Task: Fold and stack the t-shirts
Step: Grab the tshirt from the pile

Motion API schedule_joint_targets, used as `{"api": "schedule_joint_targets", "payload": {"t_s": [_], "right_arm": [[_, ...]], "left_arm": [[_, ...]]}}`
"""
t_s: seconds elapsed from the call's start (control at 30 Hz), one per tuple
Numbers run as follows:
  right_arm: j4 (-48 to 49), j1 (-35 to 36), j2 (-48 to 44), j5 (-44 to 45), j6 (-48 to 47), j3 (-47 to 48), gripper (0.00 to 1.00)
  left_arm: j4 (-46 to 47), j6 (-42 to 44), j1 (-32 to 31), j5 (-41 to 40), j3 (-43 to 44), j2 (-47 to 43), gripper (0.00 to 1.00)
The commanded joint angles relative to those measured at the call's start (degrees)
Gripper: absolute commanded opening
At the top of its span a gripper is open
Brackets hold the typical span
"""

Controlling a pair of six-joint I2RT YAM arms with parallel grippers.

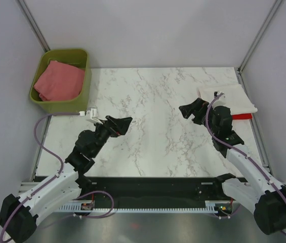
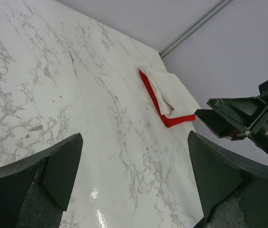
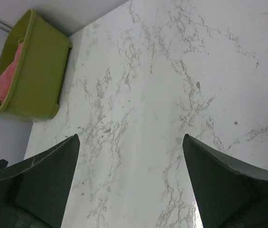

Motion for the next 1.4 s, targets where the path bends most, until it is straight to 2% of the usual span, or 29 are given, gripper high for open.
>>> {"api": "schedule_joint_targets", "payload": {"t_s": [0.0, 0.07, 0.17, 0.2, 0.3, 0.33, 0.37, 0.43, 0.5, 0.53, 0.57, 0.63, 0.73, 0.77, 0.8, 0.87, 0.9, 0.97, 1.0, 1.07, 1.17, 1.2, 1.23, 1.27, 1.3, 1.33, 1.37], "right_arm": [[3.4, -0.1, 0.2, -0.4, 0.6, -0.5, 0.98], [-1.3, 0.0, 1.3, 2.5, -1.2, 1.9, 0.98], [-3.7, 0.0, 3.2, 3.4, -1.9, 3.4, 0.98], [-3.5, -0.1, 3.5, 2.5, -1.9, 3.3, 0.98], [-2.1, 0.0, 5.3, 0.2, -1.1, 2.8, 0.98], [-1.7, 0.0, 5.9, -0.3, -0.9, 2.8, 0.98], [-1.3, 0.0, 7.2, -1.0, -0.6, 2.9, 0.98], [-1.2, -0.1, 8.5, -2.1, -0.1, 3.4, 0.98], [-1.4, -0.1, 10.0, -3.2, -0.2, 4.0, 0.98], [-1.4, 0.0, 10.5, -4.0, -0.1, 4.1, 0.98], [-1.4, 0.0, 10.8, -4.4, 0.0, 4.2, 0.98], [-1.4, -0.1, 10.8, -4.9, 0.3, 4.5, 0.98], [-1.4, -0.1, 9.9, -5.2, -0.1, 4.6, 0.98], [-1.4, 0.0, 9.2, -4.8, -0.4, 4.6, 0.98], [-1.4, 0.0, 8.8, -4.5, -0.4, 4.5, 0.98], [-1.4, -0.1, 8.2, -4.3, -0.4, 4.3, 0.98], [-1.4, 0.0, 8.0, -4.5, -0.3, 4.4, 0.98], [-1.4, -0.1, 8.1, -5.7, -0.4, 4.8, 0.98], [-1.4, 0.0, 8.0, -6.0, -0.2, 4.9, 0.98], [-1.2, -0.1, 7.8, -6.2, -0.2, 4.9, 0.98], [-0.5, 0.0, 7.5, -6.1, 0.2, 4.3, 0.98], [-0.5, 0.0, 7.5, -6.3, 0.2, 4.3, 0.98], [-0.3, -0.1, 7.7, -6.6, 0.3, 4.4, 0.98], [-0.3, -0.1, 7.8, -6.7, 0.3, 4.4, 0.98], [-0.1, -0.1, 7.9, -6.9, 0.3, 4.3, 0.98], [0.0, -0.1, 8.2, -6.9, 0.4, 4.3, 0.98], [0.0, -0.1, 8.3, -6.9, 0.4, 4.3, 0.98]], "left_arm": [[-2.8, 4.8, 0.1, -1.2, 4.8, 1.8, 1.0], [-6.4, 4.9, 0.1, -4.0, 8.0, 2.5, 0.98], [-17.2, 2.4, 0.5, -13.7, 14.5, 4.3, 0.94], [-22.1, -0.7, 2.1, -16.4, 16.3, 5.0, 0.87], [-26.4, -2.9, 6.8, -17.2, 24.6, 7.5, 0.86], [-31.9, -3.7, 8.4, -17.8, 27.7, 11.0, 0.86], [-34.1, -4.0, 10.2, -17.8, 34.5, 13.1, 0.86], [-39.7, -4.4, 15.4, -18.4, 40.9, 17.7, 0.87], [-41.5, -0.5, 20.9, -17.7, 49.3, 25.4, 0.91], [-45.4, 0.5, 23.2, -17.2, 52.4, 28.2, 0.91], [-47.0, 1.3, 25.4, -16.3, 59.0, 34.7, 0.91], [-49.9, 4.1, 31.5, -15.4, 64.7, 40.8, 0.91], [-54.4, 7.8, 37.7, -17.7, 75.3, 54.0, 0.92], [-57.1, 8.9, 38.7, -18.4, 81.0, 57.3, 0.93], [-58.7, 10.2, 40.6, -20.2, 83.9, 64.4, 0.95], [-65.1, 11.6, 43.0, -20.3, 93.9, 71.5, 0.96], [-67.2, 12.1, 43.8, -20.2, 97.4, 79.4, 0.98], [-71.5, 12.5, 46.0, -19.7, 107.0, 86.8, 0.98], [-74.8, 12.3, 46.6, -19.2, 109.6, 92.3, 0.99], [-75.5, 12.2, 48.3, -17.8, 112.7, 96.2, 0.99], [-75.3, 11.1, 50.6, -13.1, 112.9, 98.9, 0.88], [-75.2, 11.0, 50.9, -10.3, 113.0, 98.9, 0.67], [-74.9, 11.1, 51.2, -9.9, 113.0, 98.3, 0.54], [-74.7, 12.0, 51.1, -9.9, 113.0, 97.7, 0.45], [-74.4, 12.4, 51.0, -9.9, 112.9, 96.9, 0.19], [-74.1, 12.7, 51.0, -9.9, 112.7, 96.0, 0.03], [-74.0, 12.7, 50.3, -9.8, 112.4, 93.3, 0.02]]}}
